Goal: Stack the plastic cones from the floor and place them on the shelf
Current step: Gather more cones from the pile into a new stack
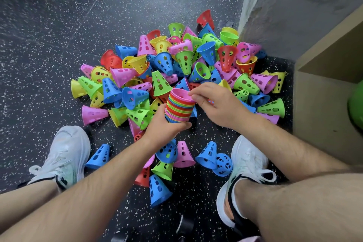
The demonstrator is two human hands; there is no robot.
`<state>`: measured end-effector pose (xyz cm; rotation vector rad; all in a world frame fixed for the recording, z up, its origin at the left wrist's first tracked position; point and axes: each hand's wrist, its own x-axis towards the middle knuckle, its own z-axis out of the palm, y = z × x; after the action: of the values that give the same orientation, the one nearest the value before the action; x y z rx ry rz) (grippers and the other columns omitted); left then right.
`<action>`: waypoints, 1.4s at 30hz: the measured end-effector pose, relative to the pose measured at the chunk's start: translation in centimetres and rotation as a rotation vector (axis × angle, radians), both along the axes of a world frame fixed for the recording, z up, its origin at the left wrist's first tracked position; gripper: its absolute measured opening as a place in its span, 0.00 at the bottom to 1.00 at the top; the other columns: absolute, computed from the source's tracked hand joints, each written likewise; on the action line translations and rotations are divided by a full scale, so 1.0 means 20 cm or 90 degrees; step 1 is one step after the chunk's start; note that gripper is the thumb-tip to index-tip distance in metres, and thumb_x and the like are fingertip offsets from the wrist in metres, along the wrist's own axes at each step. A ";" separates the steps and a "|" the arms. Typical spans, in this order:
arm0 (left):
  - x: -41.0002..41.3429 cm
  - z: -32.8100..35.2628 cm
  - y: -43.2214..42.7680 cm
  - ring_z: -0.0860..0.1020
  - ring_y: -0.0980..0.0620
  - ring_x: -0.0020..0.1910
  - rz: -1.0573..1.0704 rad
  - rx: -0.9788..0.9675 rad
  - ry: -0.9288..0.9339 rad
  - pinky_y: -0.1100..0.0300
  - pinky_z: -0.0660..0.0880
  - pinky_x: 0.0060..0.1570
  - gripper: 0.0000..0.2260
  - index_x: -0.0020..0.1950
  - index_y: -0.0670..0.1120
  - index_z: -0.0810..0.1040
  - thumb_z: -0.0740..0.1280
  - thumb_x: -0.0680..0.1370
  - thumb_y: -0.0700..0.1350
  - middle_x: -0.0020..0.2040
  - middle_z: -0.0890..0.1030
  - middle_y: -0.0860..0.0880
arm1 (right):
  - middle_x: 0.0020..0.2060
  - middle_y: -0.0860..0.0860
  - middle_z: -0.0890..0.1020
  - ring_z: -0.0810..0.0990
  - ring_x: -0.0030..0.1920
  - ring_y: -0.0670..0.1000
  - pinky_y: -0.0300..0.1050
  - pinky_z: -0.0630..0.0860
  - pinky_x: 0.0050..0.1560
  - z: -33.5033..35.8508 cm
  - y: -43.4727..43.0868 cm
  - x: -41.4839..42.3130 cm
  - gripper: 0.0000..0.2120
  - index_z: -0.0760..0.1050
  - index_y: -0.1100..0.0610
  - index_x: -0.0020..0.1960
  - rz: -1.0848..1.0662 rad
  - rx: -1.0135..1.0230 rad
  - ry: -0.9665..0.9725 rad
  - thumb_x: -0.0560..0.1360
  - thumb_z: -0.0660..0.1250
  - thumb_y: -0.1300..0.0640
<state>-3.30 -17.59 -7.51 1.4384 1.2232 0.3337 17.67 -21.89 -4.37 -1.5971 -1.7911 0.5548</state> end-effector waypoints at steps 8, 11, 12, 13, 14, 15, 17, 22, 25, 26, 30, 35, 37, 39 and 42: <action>-0.09 0.01 0.03 0.84 0.54 0.46 0.021 -0.002 -0.003 0.57 0.80 0.48 0.30 0.62 0.49 0.75 0.83 0.65 0.49 0.50 0.84 0.49 | 0.51 0.46 0.82 0.78 0.51 0.43 0.42 0.76 0.55 -0.14 0.06 -0.06 0.09 0.81 0.53 0.57 -0.199 -0.169 0.050 0.81 0.65 0.53; -0.11 0.04 0.03 0.82 0.63 0.40 0.034 -0.005 -0.015 0.68 0.77 0.41 0.25 0.59 0.50 0.73 0.82 0.69 0.41 0.47 0.83 0.50 | 0.45 0.46 0.83 0.80 0.46 0.45 0.48 0.79 0.53 -0.23 0.09 -0.09 0.09 0.82 0.54 0.53 -0.237 -0.258 0.056 0.79 0.69 0.50; -0.12 0.04 0.02 0.82 0.64 0.38 0.034 -0.007 -0.021 0.71 0.76 0.38 0.24 0.58 0.50 0.73 0.82 0.69 0.39 0.47 0.82 0.50 | 0.45 0.47 0.83 0.80 0.46 0.46 0.48 0.79 0.52 -0.26 0.09 -0.10 0.11 0.81 0.55 0.53 -0.247 -0.295 0.048 0.78 0.70 0.48; -0.12 0.05 0.02 0.81 0.65 0.38 0.033 -0.008 -0.022 0.72 0.75 0.37 0.24 0.57 0.51 0.73 0.81 0.70 0.38 0.47 0.82 0.50 | 0.45 0.47 0.82 0.80 0.47 0.47 0.48 0.79 0.52 -0.28 0.10 -0.11 0.13 0.80 0.55 0.54 -0.256 -0.329 0.037 0.77 0.71 0.46; -0.13 0.05 0.02 0.81 0.64 0.38 0.033 -0.007 -0.023 0.71 0.76 0.37 0.23 0.56 0.52 0.73 0.81 0.70 0.39 0.47 0.82 0.50 | 0.46 0.48 0.82 0.80 0.48 0.48 0.48 0.79 0.52 -0.31 0.10 -0.11 0.16 0.79 0.55 0.55 -0.261 -0.357 0.027 0.76 0.71 0.44; -0.14 0.05 0.02 0.82 0.64 0.38 0.033 -0.007 -0.022 0.70 0.76 0.38 0.23 0.56 0.53 0.73 0.81 0.70 0.39 0.47 0.82 0.50 | 0.46 0.48 0.81 0.80 0.48 0.49 0.47 0.78 0.51 -0.33 0.10 -0.12 0.17 0.78 0.54 0.56 -0.262 -0.376 0.020 0.75 0.72 0.43; -0.15 0.07 0.03 0.82 0.63 0.38 0.031 -0.005 -0.023 0.68 0.77 0.40 0.22 0.55 0.53 0.73 0.81 0.70 0.39 0.46 0.83 0.50 | 0.46 0.48 0.81 0.79 0.48 0.50 0.46 0.77 0.50 -0.35 0.11 -0.13 0.16 0.78 0.54 0.57 -0.249 -0.388 0.000 0.76 0.72 0.44; -0.17 0.08 0.03 0.81 0.65 0.37 0.023 -0.003 -0.032 0.71 0.76 0.38 0.21 0.52 0.52 0.74 0.80 0.70 0.36 0.45 0.82 0.50 | 0.41 0.49 0.81 0.80 0.45 0.52 0.49 0.77 0.47 -0.34 0.10 -0.15 0.07 0.78 0.54 0.47 -0.218 -0.327 -0.012 0.80 0.66 0.51; -0.18 0.07 0.04 0.81 0.65 0.38 0.024 -0.011 -0.021 0.71 0.77 0.39 0.23 0.59 0.48 0.73 0.81 0.70 0.39 0.48 0.82 0.49 | 0.42 0.49 0.79 0.77 0.44 0.50 0.49 0.75 0.47 -0.25 0.11 -0.12 0.07 0.78 0.53 0.48 -0.243 -0.211 -0.005 0.81 0.63 0.52; -0.18 0.07 0.04 0.81 0.64 0.38 0.025 -0.012 -0.018 0.71 0.77 0.39 0.23 0.59 0.48 0.73 0.81 0.70 0.39 0.49 0.82 0.49 | 0.42 0.49 0.78 0.76 0.44 0.49 0.46 0.72 0.48 -0.21 0.12 -0.10 0.08 0.78 0.54 0.49 -0.260 -0.164 -0.004 0.81 0.63 0.52; -0.19 0.06 0.04 0.83 0.60 0.43 0.023 -0.012 -0.013 0.63 0.79 0.46 0.26 0.61 0.48 0.73 0.82 0.69 0.42 0.50 0.83 0.48 | 0.45 0.49 0.76 0.76 0.46 0.49 0.42 0.72 0.47 -0.05 0.16 -0.07 0.08 0.80 0.57 0.54 -0.270 0.040 0.006 0.81 0.65 0.55; -0.19 0.08 0.02 0.83 0.59 0.42 0.019 -0.009 -0.018 0.64 0.80 0.45 0.24 0.60 0.48 0.74 0.81 0.70 0.40 0.48 0.83 0.49 | 0.47 0.53 0.78 0.77 0.49 0.52 0.44 0.74 0.53 0.00 0.16 -0.14 0.08 0.80 0.61 0.55 -0.062 0.099 -0.017 0.81 0.66 0.58; -0.19 0.09 0.02 0.82 0.61 0.40 0.012 0.005 -0.018 0.66 0.80 0.43 0.21 0.55 0.49 0.75 0.81 0.70 0.37 0.46 0.83 0.50 | 0.48 0.53 0.78 0.77 0.51 0.53 0.47 0.75 0.55 -0.02 0.13 -0.17 0.09 0.80 0.60 0.57 0.027 0.078 -0.038 0.81 0.66 0.58; -0.20 0.10 0.01 0.82 0.61 0.40 0.015 0.010 -0.013 0.65 0.80 0.43 0.21 0.54 0.50 0.75 0.81 0.70 0.37 0.46 0.83 0.50 | 0.50 0.53 0.79 0.78 0.52 0.52 0.48 0.75 0.56 -0.04 0.09 -0.19 0.10 0.79 0.61 0.59 0.082 0.061 -0.048 0.82 0.65 0.58; -0.24 0.12 0.01 0.83 0.55 0.45 0.019 0.005 0.025 0.59 0.81 0.47 0.25 0.60 0.50 0.73 0.82 0.69 0.44 0.51 0.82 0.48 | 0.52 0.49 0.79 0.78 0.52 0.45 0.45 0.76 0.56 0.01 0.06 -0.18 0.12 0.77 0.58 0.63 0.092 -0.010 0.009 0.82 0.63 0.56</action>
<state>-8.07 -17.40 -5.14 1.4397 1.2780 0.3320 14.06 -20.69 -4.19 -1.4784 -1.9070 0.6472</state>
